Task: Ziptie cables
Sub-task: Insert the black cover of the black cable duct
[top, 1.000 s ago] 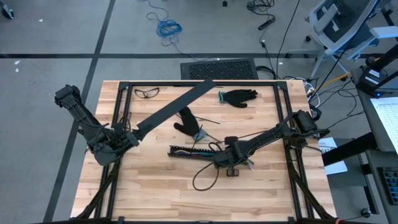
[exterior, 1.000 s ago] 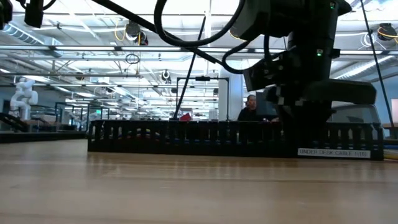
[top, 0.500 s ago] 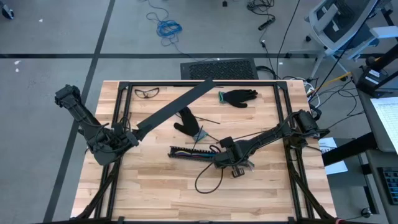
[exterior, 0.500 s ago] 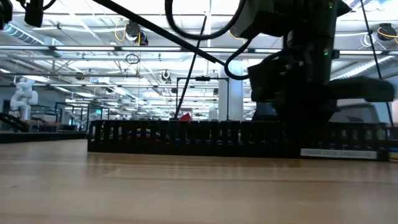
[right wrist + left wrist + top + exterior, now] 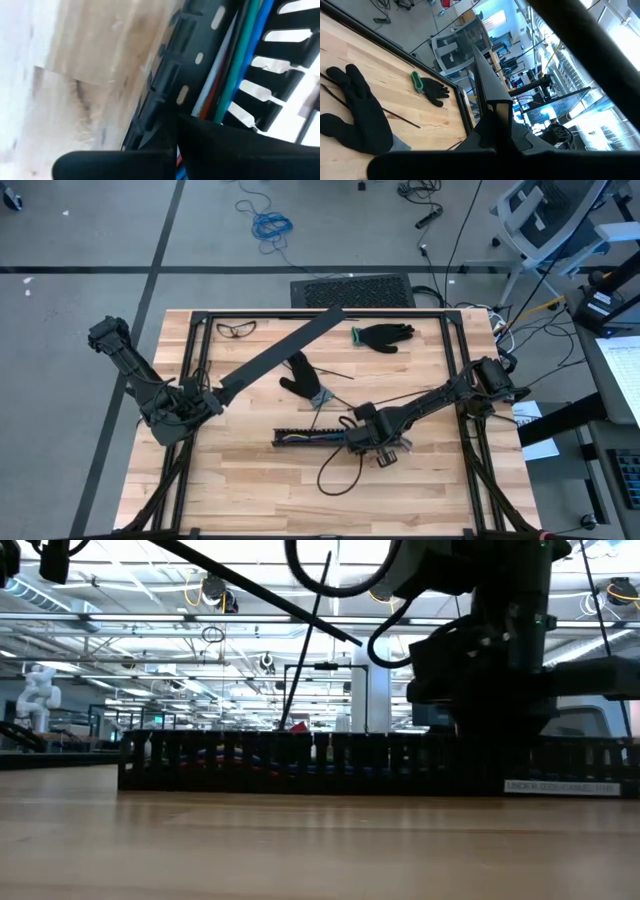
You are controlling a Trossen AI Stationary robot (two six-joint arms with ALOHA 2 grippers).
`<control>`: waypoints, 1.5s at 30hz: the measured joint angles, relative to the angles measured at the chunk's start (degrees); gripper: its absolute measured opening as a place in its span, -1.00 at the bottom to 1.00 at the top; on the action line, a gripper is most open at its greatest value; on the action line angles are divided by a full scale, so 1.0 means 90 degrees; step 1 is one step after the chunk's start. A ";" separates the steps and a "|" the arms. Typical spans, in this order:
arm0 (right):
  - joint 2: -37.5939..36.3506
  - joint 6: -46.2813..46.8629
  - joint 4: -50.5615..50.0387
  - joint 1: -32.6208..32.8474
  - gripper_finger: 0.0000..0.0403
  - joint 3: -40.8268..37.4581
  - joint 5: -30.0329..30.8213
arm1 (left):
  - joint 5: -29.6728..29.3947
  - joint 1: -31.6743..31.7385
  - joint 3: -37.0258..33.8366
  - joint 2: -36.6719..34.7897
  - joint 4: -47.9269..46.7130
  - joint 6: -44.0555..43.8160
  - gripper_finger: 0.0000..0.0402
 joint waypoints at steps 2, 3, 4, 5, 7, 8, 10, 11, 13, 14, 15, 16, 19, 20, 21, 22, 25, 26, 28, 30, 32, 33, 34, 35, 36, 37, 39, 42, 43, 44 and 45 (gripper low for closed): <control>-0.0022 -0.0069 0.0004 -0.0024 -1.00 0.0000 0.0040 | -0.0001 0.0000 0.0000 0.0000 0.0000 0.0002 -0.98; -0.0036 -0.0074 0.0007 -0.0029 -1.00 -0.0002 0.0056 | -0.0001 0.0000 0.0000 0.0000 0.0000 0.0000 -0.98; -0.0060 -0.0076 0.0014 -0.0033 -1.00 -0.0002 0.0059 | -0.0003 0.0000 0.0000 0.0000 0.0000 0.0002 -0.98; -0.0096 -0.0081 0.0014 -0.0044 -1.00 -0.0007 0.0059 | -0.0003 0.0000 0.0000 0.0000 0.0002 0.0002 -0.98; -0.0209 -0.0058 0.0023 -0.0075 -1.00 -0.0009 0.0063 | -0.0003 0.0000 0.0000 0.0000 0.0000 0.0003 -0.98; -0.0277 -0.0022 0.0031 -0.0094 -1.00 -0.0007 0.0066 | -0.0003 0.0000 0.0000 0.0000 -0.0001 0.0004 -0.98; -0.0418 0.0047 0.0026 -0.0121 -1.00 -0.0007 0.0066 | -0.0006 0.0000 0.0000 0.0000 0.0000 0.0004 -0.98; -0.0497 0.0076 0.0017 -0.0126 -1.00 -0.0007 0.0066 | -0.0006 0.0000 0.0000 0.0000 -0.0004 0.0004 -0.98; -0.0692 0.0198 -0.0002 -0.0126 -1.00 -0.0007 0.0069 | -0.0006 0.0000 0.0000 0.0000 -0.0032 0.0007 -0.98; -0.0805 0.0293 -0.0049 -0.0124 -1.00 -0.0004 0.0071 | -0.0006 0.0000 0.0000 0.0000 -0.0042 0.0007 -0.98; -0.0947 0.0434 -0.0100 -0.0123 -1.00 -0.0002 0.0069 | -0.0008 0.0001 0.0001 0.0000 -0.0048 0.0007 -0.98; -0.1098 0.0630 -0.0162 -0.0123 -1.00 -0.0002 0.0074 | -0.0001 0.0000 0.0000 0.0000 -0.0051 0.0007 -0.98; -0.1820 0.1596 -0.0559 -0.0123 -1.00 0.0029 0.0507 | 0.0595 0.0009 0.0000 -0.0096 -0.0131 0.0004 -0.98; -0.2148 0.2028 -0.0719 -0.0148 -1.00 0.0032 0.0770 | 0.1100 0.0040 0.0000 -0.0188 -0.0191 0.0000 -0.98; -0.2499 0.2500 -0.0932 -0.0173 -1.00 0.0036 0.1047 | 0.1660 0.0092 0.0002 -0.0278 -0.0283 0.0002 -0.99; -0.2864 0.3014 -0.1187 -0.0200 -1.00 0.0036 0.1375 | 0.2176 0.0173 0.0002 -0.0349 -0.0403 0.0004 -0.99; -0.3997 0.4435 -0.1969 -0.0204 -1.00 0.0042 0.2283 | 0.3613 0.0492 0.0005 -0.0493 -0.0969 0.0038 -0.99; -0.4343 0.4803 -0.2228 -0.0201 -1.00 0.0046 0.2459 | 0.4067 0.0595 0.0005 -0.0525 -0.1165 0.0055 -0.99; -0.4933 0.5342 -0.2777 -0.0201 -1.00 0.0046 0.2565 | 0.4814 0.0787 0.0005 -0.0569 -0.1467 0.0069 -0.99; -0.5318 0.5807 -0.3238 -0.0201 -1.00 0.0046 0.2627 | 0.5380 0.0975 0.0005 -0.0570 -0.1506 0.0069 -0.99; -0.5497 0.6223 -0.3576 -0.0201 -1.00 0.0046 0.2861 | 0.5699 0.1186 0.0005 -0.0471 -0.1425 0.0237 -0.99; -0.5546 0.6373 -0.3664 -0.0201 -1.00 0.0046 0.3014 | 0.5777 0.1301 0.0005 -0.0395 -0.1338 0.0355 -0.99; -0.5568 0.6474 -0.3704 -0.0201 -1.00 0.0046 0.3142 | 0.5831 0.1412 0.0004 -0.0315 -0.1165 0.0458 -0.99; -0.5576 0.6531 -0.3714 -0.0201 -1.00 0.0046 0.3220 | 0.5861 0.1524 0.0002 -0.0245 -0.0925 0.0613 -0.99; -0.5565 0.6536 -0.3714 -0.0201 -1.00 0.0044 0.3256 | 0.5865 0.1642 0.0002 -0.0178 -0.0620 0.0774 -0.99; -0.5543 0.6520 -0.3716 -0.0201 -1.00 0.0037 0.3262 | 0.5876 0.1750 0.0002 -0.0132 -0.0287 0.0920 -0.99; -0.5523 0.6535 -0.3719 -0.0201 -1.00 -0.0102 0.3276 | 0.6040 0.1952 0.0002 -0.0048 0.0399 0.1126 -0.99; -0.5533 0.6724 -0.3726 -0.0201 -1.00 -0.0471 0.3203 | 0.6382 0.2151 0.0003 0.0123 0.1075 0.1061 -0.99; -0.5549 0.6851 -0.3728 -0.0201 -1.00 -0.0623 0.3186 | 0.6408 0.2177 0.0005 0.0193 0.1102 0.0841 -0.99; -0.5571 0.6973 -0.3721 -0.0201 -1.00 -0.0782 0.3173 | 0.6405 0.2170 0.0005 0.0266 0.1041 0.0587 -0.99; -0.5597 0.7058 -0.3656 -0.0201 -1.00 -0.0942 0.3159 | 0.6389 0.2141 0.0002 0.0356 0.0960 0.0313 -0.99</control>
